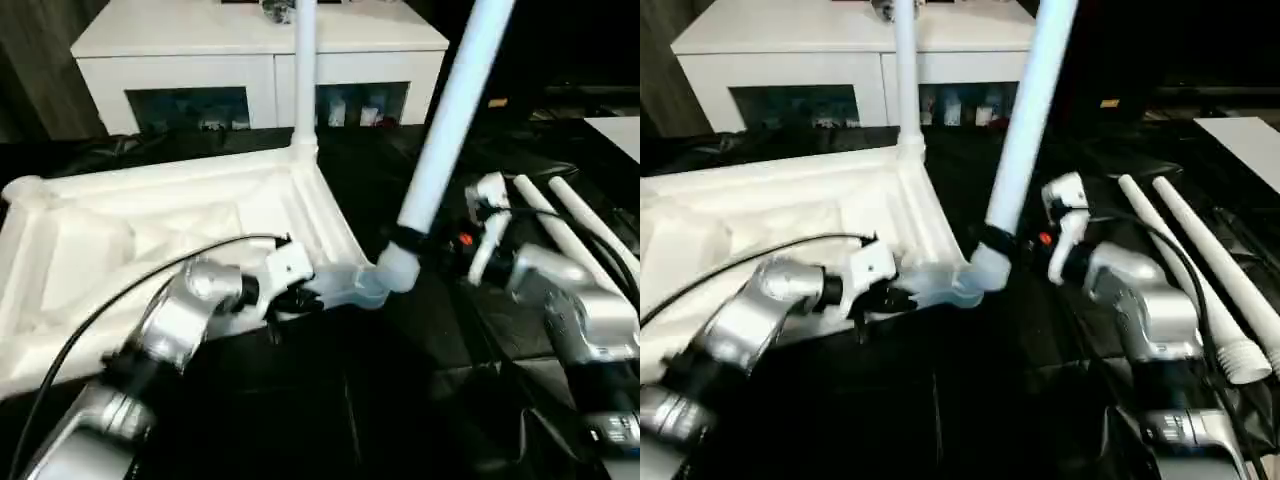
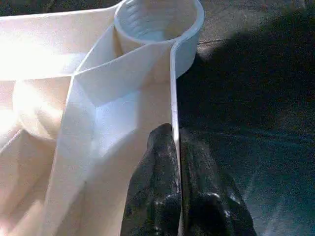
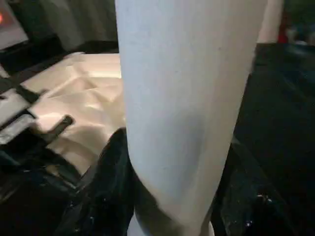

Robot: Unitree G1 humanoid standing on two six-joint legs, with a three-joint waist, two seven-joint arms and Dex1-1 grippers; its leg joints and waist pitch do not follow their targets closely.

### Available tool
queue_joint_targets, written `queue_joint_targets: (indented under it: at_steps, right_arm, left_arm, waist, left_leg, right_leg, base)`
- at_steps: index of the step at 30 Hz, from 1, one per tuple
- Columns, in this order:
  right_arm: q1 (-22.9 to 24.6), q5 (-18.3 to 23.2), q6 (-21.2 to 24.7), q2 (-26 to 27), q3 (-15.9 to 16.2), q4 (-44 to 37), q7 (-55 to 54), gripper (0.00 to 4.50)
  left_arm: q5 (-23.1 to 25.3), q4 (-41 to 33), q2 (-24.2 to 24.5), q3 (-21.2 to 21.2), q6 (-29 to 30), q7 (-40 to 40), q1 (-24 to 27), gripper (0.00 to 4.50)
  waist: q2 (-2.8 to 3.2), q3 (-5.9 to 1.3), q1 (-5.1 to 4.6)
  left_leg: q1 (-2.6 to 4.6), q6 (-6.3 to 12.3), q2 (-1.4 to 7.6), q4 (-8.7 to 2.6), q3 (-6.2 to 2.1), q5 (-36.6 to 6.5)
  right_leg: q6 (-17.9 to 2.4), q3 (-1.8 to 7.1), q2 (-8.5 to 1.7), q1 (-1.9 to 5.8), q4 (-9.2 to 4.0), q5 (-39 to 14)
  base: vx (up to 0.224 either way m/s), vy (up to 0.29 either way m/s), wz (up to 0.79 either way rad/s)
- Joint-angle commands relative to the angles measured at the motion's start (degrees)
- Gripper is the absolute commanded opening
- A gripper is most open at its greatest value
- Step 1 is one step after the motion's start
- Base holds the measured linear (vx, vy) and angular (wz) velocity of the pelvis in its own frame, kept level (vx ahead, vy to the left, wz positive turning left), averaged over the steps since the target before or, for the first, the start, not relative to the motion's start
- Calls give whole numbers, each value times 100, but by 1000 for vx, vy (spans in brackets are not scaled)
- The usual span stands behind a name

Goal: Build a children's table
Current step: Insert table leg to table base

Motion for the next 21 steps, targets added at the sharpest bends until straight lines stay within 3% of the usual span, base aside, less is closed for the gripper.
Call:
queue_joint_targets:
  at_steps: [1, 3, 4, 5, 6, 7, 8, 10, 12, 16, 17, 18, 19, 20, 21]
  right_arm:
    - [180, 45, 55, -28, -305, -413, -286, 183]
    - [438, 130, 110, -9, -412, -676, -363, 183]
    - [529, 155, 133, 4, -434, -785, -389, 183]
    - [634, 221, 178, 35, -479, -908, -421, 183]
    - [708, 311, 234, 76, -512, -1002, -426, 183]
    - [759, 391, 279, 110, -530, -1068, -415, 183]
    - [795, 451, 301, 140, -503, -1105, -391, 183]
    - [759, 446, 269, 186, -308, -1034, -290, 183]
    - [635, 418, 235, 244, -231, -891, -228, 183]
    - [361, 341, 191, 362, -151, -608, -179, 183]
    - [41, 209, 82, 425, -17, -187, -86, 183]
    - [31, 206, 78, 425, -11, -172, -83, 183]
    - [-110, 140, 16, 414, 66, 54, -16, 183]
    - [-180, 104, -16, 405, 100, 175, 25, 183]
    - [-321, 49, -41, 400, 165, 391, 110, 183]
  left_arm:
    - [172, -410, 39, -74, 836, 319, 572, 0]
    - [250, -947, 96, -88, 1046, 397, 832, 0]
    - [278, -1132, 141, -109, 1089, 392, 913, 0]
    - [266, -1367, 168, -141, 1148, 379, 999, 0]
    - [234, -1515, 161, -146, 1166, 387, 1050, 0]
    - [207, -1607, 147, -144, 1154, 399, 1078, 0]
    - [168, -1699, 155, -171, 1148, 376, 1087, 0]
    - [150, -1806, 176, -255, 1053, 400, 1052, 0]
    - [138, -1811, 152, -266, 982, 423, 1016, 0]
    - [142, -1845, 156, -314, 823, 423, 971, 0]
    - [197, -1806, 186, -395, 614, 375, 916, 0]
    - [198, -1805, 188, -399, 608, 374, 914, 0]
    - [187, -1783, 194, -438, 513, 345, 888, 0]
    - [169, -1768, 190, -452, 460, 324, 873, 0]
    - [159, -1748, 223, -490, 365, 257, 834, 0]
  waist:
    - [88, -362, 52]
    - [82, -343, 52]
    - [124, -334, 70]
    - [106, -320, 66]
    - [146, -325, 83]
    - [145, -316, 76]
    - [202, -312, 78]
    - [188, -305, 67]
    - [225, -299, 69]
    - [231, -326, 64]
    - [127, -341, 43]
    - [192, -350, 51]
    - [116, -352, 50]
    - [142, -355, 86]
    - [106, -371, 107]
  left_leg:
    - [154, 256, 433, -501, -176, -621]
    - [151, 182, 431, -525, -181, -899]
    - [158, 163, 429, -544, -180, -1000]
    - [150, 148, 411, -553, -176, -1154]
    - [166, 121, 416, -563, -185, -1239]
    - [156, 75, 417, -578, -193, -1373]
    - [159, 8, 409, -591, -207, -1496]
    - [161, -81, 398, -602, -206, -1670]
    - [163, -153, 393, -611, -211, -1752]
    - [148, -180, 386, -601, -208, -1517]
    - [145, -115, 387, -582, -188, -1376]
    - [132, -75, 373, -576, -194, -1235]
    - [147, -33, 382, -557, -165, -1168]
    - [163, 30, 388, -537, -153, -1012]
    - [144, 121, 381, -516, -146, -774]
  right_leg:
    - [-1701, 111, -310, 215, -273, 373]
    - [-1629, 109, -291, 211, -313, 151]
    - [-1593, 113, -296, 207, -341, 22]
    - [-1534, 119, -280, 193, -373, -228]
    - [-1501, 121, -287, 190, -379, -357]
    - [-1428, 120, -281, 178, -397, -582]
    - [-1367, 120, -278, 162, -409, -783]
    - [-1282, 121, -268, 142, -438, -1027]
    - [-1202, 123, -267, 107, -452, -1175]
    - [-1215, 121, -259, 117, -419, -814]
    - [-1255, 114, -244, 113, -410, -609]
    - [-1333, 104, -255, 124, -372, -484]
    - [-1346, 107, -253, 113, -389, -416]
    - [-1386, 115, -269, 109, -369, -302]
    - [-1415, 109, -271, 137, -335, -132]
  base:
    - [0, 0, 0]
    - [0, 0, 0]
    - [0, 0, 0]
    - [0, 0, 0]
    - [0, 0, 0]
    - [0, 0, 0]
    - [0, 0, 0]
    - [0, 0, 0]
    - [0, 0, 0]
    - [0, 0, 0]
    - [0, 0, 0]
    - [0, 0, 0]
    - [0, 0, 0]
    - [0, 0, 0]
    - [0, 0, 0]
